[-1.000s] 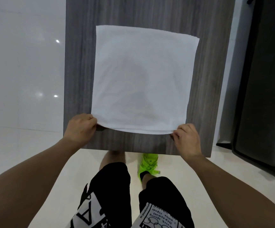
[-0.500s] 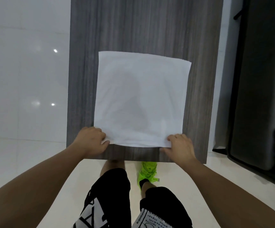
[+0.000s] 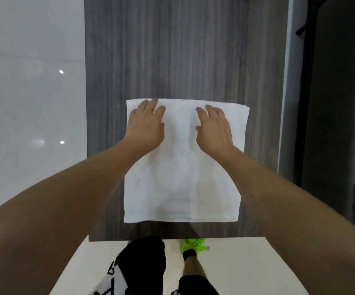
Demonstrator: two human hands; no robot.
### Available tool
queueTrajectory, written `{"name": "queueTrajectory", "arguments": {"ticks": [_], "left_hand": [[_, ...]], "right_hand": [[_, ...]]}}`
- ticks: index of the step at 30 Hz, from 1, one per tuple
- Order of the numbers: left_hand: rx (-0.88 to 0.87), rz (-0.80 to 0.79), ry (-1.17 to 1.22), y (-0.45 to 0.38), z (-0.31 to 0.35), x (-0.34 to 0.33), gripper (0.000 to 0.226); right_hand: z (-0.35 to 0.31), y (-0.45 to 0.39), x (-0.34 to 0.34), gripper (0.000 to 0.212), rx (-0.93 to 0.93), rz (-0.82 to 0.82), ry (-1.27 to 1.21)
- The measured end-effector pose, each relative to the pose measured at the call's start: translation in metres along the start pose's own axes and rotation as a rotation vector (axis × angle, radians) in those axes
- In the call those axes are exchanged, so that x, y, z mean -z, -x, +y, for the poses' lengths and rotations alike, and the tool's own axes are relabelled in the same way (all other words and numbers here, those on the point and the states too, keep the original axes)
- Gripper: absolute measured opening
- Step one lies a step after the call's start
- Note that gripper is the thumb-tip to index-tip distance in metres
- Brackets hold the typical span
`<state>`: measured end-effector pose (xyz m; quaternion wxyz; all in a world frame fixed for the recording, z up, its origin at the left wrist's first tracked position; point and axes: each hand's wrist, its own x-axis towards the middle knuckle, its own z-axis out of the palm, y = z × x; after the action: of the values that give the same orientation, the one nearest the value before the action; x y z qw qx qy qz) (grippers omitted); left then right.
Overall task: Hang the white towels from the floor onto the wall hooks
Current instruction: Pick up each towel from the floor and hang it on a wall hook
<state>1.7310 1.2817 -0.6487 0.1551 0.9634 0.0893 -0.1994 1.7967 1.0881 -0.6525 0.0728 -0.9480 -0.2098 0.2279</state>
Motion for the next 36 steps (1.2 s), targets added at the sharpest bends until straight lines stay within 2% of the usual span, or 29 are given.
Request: {"name": "queueTrajectory", "arguments": {"ticks": [3, 6, 10, 12, 14, 16, 19, 25, 28, 36], "left_hand": [[0.071, -0.003, 0.017, -0.025, -0.015, 0.005, 0.055], [0.074, -0.061, -0.038, -0.043, -0.024, 0.009, 0.056], [0.056, -0.114, -0.045, -0.058, -0.01, 0.011, 0.04], [0.069, -0.172, 0.025, -0.051, -0.002, 0.013, 0.026], [0.045, -0.182, 0.085, -0.036, 0.001, 0.017, 0.015], [-0.002, -0.158, 0.104, -0.015, 0.005, 0.032, 0.016], [-0.035, -0.077, 0.142, 0.018, 0.014, 0.073, 0.014], [0.042, 0.189, 0.145, 0.106, 0.053, 0.189, 0.009], [0.062, 0.357, 0.105, 0.173, 0.08, 0.247, 0.011], [0.147, 0.766, 0.092, 0.375, 0.131, 0.368, 0.014]], "right_hand": [[0.003, -0.031, 0.0, 0.075, 0.021, -0.065, 0.118], [0.007, -0.051, 0.001, 0.076, 0.011, -0.084, 0.155], [0.003, -0.066, 0.008, 0.048, -0.018, -0.185, 0.181], [0.0, -0.058, 0.014, 0.028, 0.016, -0.226, 0.088], [-0.004, -0.04, 0.022, 0.018, 0.019, -0.211, -0.063], [-0.008, -0.017, 0.036, 0.011, 0.005, -0.205, -0.169], [-0.016, 0.019, 0.068, 0.009, 0.037, -0.173, -0.212], [-0.051, 0.082, 0.181, 0.009, 0.181, 0.052, -0.177], [-0.071, 0.134, 0.246, 0.012, 0.332, 0.225, -0.077], [-0.151, 0.276, 0.387, 0.016, 0.616, 0.515, 0.016]]}}
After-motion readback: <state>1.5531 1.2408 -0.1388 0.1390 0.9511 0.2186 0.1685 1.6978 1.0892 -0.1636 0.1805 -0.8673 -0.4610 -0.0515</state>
